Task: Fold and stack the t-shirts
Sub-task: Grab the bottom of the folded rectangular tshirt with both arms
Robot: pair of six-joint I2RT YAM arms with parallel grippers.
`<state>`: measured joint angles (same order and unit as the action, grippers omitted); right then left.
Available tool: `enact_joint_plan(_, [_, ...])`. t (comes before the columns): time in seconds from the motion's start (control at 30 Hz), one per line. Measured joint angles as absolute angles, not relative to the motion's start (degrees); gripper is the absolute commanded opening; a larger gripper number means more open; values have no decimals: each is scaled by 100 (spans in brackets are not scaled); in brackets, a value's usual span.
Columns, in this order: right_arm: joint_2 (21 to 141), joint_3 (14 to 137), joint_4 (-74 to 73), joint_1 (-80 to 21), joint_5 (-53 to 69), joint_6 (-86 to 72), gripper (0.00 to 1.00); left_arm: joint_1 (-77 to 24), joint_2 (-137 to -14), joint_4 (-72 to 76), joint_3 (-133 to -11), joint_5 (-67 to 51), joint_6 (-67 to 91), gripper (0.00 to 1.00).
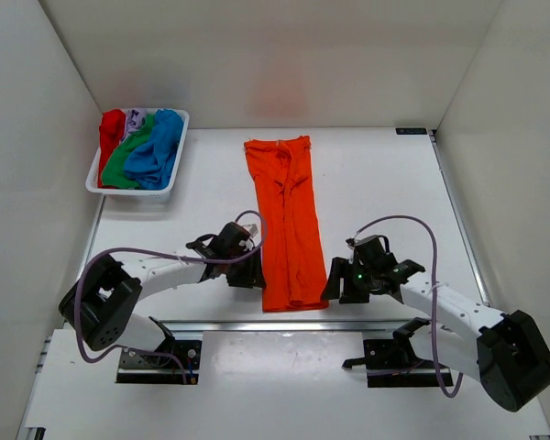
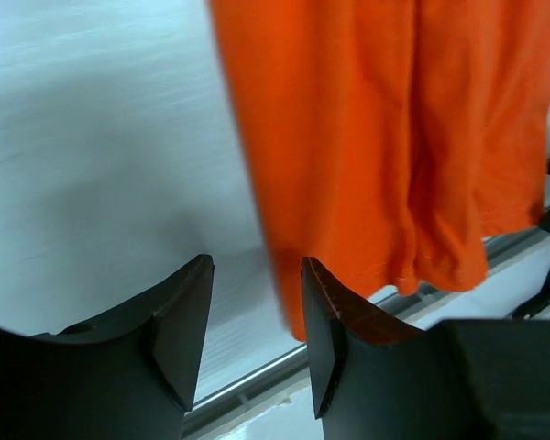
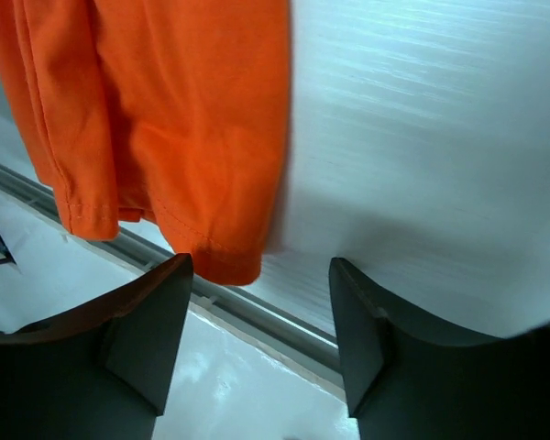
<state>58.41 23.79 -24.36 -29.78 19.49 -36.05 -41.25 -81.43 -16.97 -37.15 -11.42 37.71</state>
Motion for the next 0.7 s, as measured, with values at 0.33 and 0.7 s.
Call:
enact_joint_plan(0.33, [6368, 2383, -1800, -3326, 2088, -4029, 43, -4829, -8217, -1225, -3607, -1116, 4180, 55])
enact_joint_plan(0.7, [6573, 2362, -1872, -3479, 2027, -4069, 0, -4934, -7854, -980, -2998, -1291, 4464, 0])
